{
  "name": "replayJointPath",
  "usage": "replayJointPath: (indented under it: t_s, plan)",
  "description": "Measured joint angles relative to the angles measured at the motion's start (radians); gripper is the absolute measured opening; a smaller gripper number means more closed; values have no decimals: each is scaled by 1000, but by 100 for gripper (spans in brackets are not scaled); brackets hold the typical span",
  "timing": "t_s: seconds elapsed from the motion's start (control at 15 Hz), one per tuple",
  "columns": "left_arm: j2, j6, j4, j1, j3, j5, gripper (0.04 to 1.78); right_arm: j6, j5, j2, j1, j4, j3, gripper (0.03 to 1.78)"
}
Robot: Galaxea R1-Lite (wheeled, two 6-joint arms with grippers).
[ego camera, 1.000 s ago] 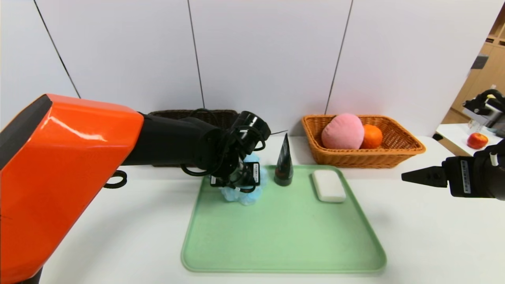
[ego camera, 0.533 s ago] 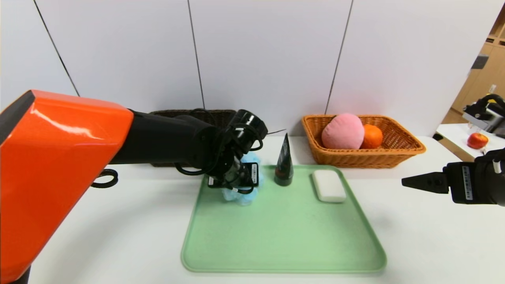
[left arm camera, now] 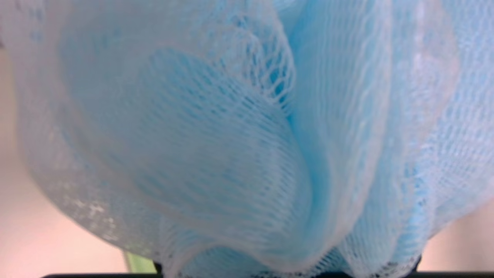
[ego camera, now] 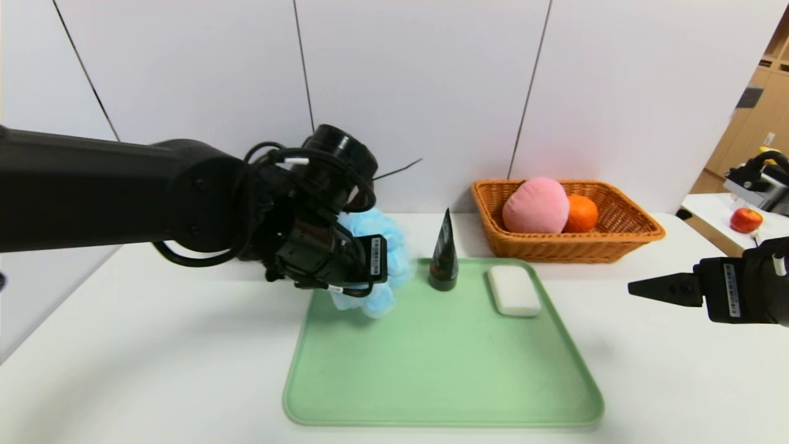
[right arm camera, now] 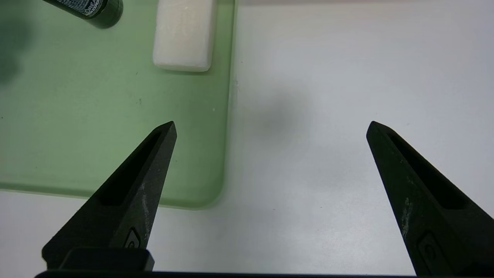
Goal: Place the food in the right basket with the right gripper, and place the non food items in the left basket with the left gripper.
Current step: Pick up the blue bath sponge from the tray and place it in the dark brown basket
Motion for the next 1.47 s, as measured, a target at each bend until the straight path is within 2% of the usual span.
replayJointPath:
  t_s: [0.27, 0.53, 0.67, 0.87, 1.13, 1.4, 1.47]
  plan:
    - [-187, 39, -6, 27, 42, 95, 66, 3, 1, 10, -1, -36, 0, 170]
    - [-257, 179, -110, 214, 20, 133, 62, 5, 3, 28, -1, -64, 5, 170]
    - [-233, 247, -196, 318, 15, 129, 61, 5, 3, 34, -2, -64, 11, 170]
    - [-155, 310, -283, 409, 13, 107, 57, 6, 12, 40, -5, -66, 17, 170]
    - [-24, 321, -373, 473, 9, 95, 54, 6, 18, 41, -10, -65, 21, 170]
    - [81, 339, -390, 511, -11, 94, 52, 6, 19, 39, -12, -66, 37, 170]
    - [95, 339, -394, 514, -15, 94, 67, 6, 19, 39, -12, -66, 40, 170]
